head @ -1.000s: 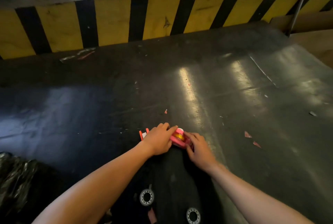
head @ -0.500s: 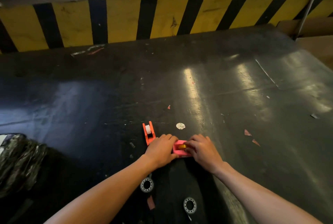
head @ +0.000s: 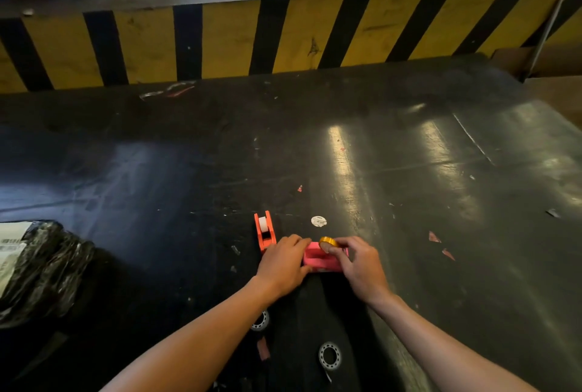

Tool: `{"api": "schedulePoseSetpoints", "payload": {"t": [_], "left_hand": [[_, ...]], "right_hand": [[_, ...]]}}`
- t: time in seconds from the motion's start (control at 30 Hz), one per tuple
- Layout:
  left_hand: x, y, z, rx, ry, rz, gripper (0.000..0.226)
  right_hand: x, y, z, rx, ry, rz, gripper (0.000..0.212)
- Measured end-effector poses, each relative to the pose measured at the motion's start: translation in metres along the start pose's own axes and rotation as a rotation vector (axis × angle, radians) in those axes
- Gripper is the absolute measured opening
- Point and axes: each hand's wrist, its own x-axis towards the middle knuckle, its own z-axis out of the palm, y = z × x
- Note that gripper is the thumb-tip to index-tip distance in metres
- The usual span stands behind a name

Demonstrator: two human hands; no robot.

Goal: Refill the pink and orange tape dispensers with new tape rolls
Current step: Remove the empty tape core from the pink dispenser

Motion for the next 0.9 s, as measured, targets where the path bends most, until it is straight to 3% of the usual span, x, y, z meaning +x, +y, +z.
{"api": "schedulePoseSetpoints", "payload": {"t": [0.13,0.23,0.4,0.63,0.7,0.83,0.9], "left_hand": [[-0.020,0.007,0.006,-0.291,0.182,0.040,0.058],[-0.035,0.013,0.005,-0.418,0.220,0.097,0.043],[-0.052,0.013,0.003,-0.447,0.269,0.080,0.031],[-0.077,0.010,0.011,-0.589,0.324,-0.041,0.027],[-0.086,0.008,0.014,-0.647,0.372,-0.103,0.026],[-0.103,-0.002,0.018,-0.718,0.427,-0.257,0.028],[-0.108,-0.005,0.019,-0.741,0.438,-0.302,0.027]], "right_hand": [[-0.015,-0.018,-0.003,0.372,-0.066,0.269,0.006],[-0.025,-0.026,-0.003,0.626,-0.125,0.354,0.008],[-0.034,-0.029,-0.003,0.732,-0.246,0.443,0.030],[-0.046,-0.036,-0.003,0.779,-0.347,0.511,0.018],[-0.047,-0.031,-0.003,0.704,-0.324,0.502,0.007],[-0.047,-0.016,-0.004,0.007,-0.407,0.302,0.013],[-0.050,-0.014,-0.005,-0.220,-0.455,0.178,0.018]]}}
